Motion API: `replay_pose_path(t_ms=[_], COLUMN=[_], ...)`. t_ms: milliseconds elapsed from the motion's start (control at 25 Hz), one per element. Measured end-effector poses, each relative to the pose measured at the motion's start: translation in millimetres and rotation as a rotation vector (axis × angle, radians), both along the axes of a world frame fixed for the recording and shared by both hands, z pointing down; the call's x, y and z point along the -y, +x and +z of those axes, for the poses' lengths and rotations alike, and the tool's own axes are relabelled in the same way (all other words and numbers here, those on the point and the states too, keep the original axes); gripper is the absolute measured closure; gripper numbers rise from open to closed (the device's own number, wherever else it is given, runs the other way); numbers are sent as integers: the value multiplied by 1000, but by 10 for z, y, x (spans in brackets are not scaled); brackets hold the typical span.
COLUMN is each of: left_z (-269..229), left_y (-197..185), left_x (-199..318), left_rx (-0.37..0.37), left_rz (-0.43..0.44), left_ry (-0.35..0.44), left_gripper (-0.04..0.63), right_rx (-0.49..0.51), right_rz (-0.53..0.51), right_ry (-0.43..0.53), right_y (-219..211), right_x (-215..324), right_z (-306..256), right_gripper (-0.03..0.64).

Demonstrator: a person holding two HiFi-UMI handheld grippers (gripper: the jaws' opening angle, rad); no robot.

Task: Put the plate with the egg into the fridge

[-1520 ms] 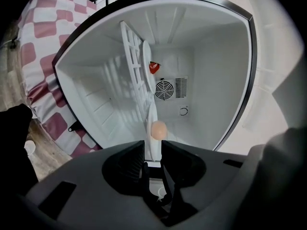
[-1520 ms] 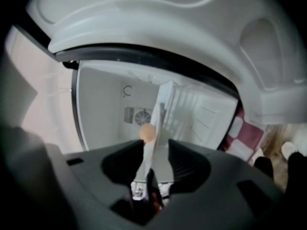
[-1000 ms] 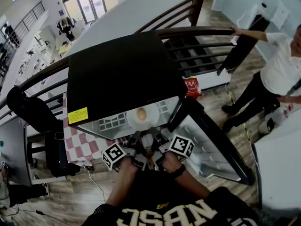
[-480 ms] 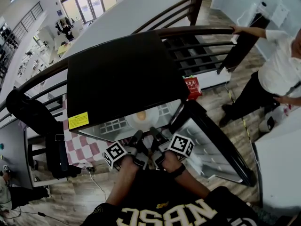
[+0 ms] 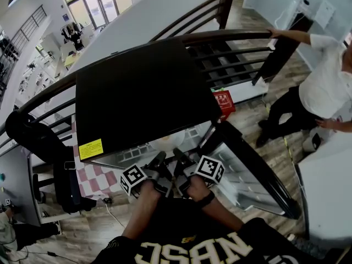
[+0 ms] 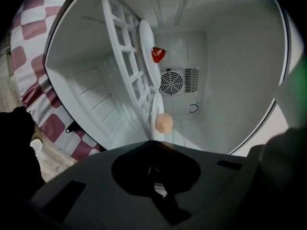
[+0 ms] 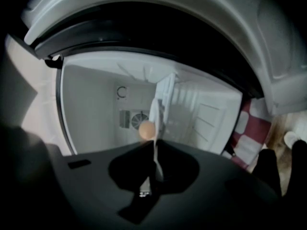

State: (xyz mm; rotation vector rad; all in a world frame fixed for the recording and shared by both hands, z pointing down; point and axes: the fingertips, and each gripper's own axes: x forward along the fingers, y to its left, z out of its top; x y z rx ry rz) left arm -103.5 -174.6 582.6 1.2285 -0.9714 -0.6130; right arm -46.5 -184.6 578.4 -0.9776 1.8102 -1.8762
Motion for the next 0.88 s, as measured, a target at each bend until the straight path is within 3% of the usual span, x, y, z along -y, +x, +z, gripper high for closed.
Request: replay_pose_path(t_ms=[880], left_z=[-56], left_y=[29], left_x=[290], left_rx=[-13], left_rz=[41], left_ry=[-5], left_gripper=[574], right_rx=[17], right_rz=[40], right_ry=[-6], right_y=[-65], right_x=[283], right_z=[-9], right_gripper=[580])
